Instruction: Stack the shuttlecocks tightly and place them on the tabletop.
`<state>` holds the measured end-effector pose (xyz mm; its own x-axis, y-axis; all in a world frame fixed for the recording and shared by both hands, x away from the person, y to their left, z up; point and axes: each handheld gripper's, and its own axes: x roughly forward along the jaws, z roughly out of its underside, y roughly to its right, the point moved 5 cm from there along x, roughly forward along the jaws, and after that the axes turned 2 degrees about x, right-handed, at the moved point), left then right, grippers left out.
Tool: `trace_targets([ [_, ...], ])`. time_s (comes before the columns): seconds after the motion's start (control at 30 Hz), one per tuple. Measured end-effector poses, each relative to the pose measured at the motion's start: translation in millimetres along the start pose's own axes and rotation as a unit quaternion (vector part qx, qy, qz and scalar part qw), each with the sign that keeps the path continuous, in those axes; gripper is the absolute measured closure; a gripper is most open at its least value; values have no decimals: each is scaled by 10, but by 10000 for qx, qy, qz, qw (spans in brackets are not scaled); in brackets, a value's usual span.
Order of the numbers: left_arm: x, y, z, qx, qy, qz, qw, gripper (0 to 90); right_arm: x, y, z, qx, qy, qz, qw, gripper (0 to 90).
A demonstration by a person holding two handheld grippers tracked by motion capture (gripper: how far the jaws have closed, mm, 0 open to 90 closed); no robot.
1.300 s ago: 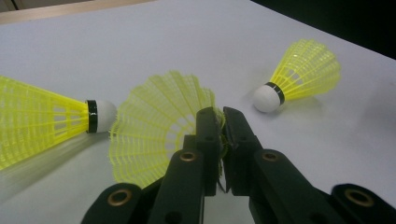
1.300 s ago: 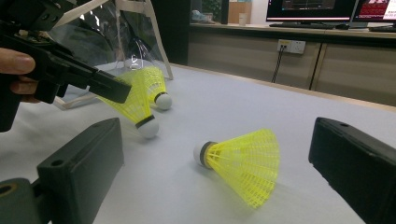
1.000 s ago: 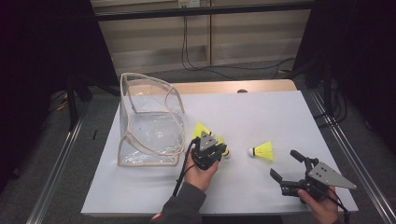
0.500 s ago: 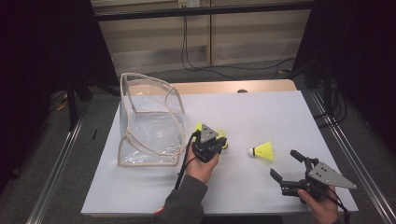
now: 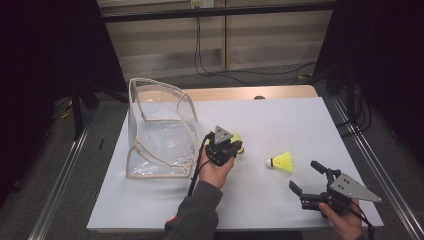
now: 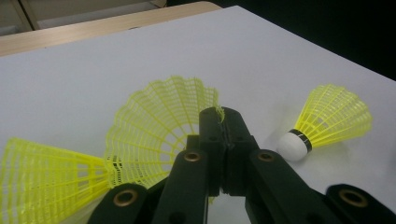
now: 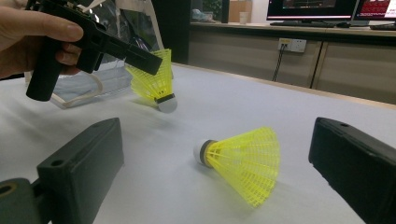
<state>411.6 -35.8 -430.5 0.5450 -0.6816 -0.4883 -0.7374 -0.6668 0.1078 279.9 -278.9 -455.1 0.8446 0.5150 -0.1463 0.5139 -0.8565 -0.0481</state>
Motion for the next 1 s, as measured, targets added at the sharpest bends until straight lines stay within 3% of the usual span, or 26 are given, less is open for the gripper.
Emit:
trace_targets([
  [1.0, 205, -185, -46, -81, -169, -192, 9996, 885, 2, 7, 6, 18, -4, -10, 10000, 26],
])
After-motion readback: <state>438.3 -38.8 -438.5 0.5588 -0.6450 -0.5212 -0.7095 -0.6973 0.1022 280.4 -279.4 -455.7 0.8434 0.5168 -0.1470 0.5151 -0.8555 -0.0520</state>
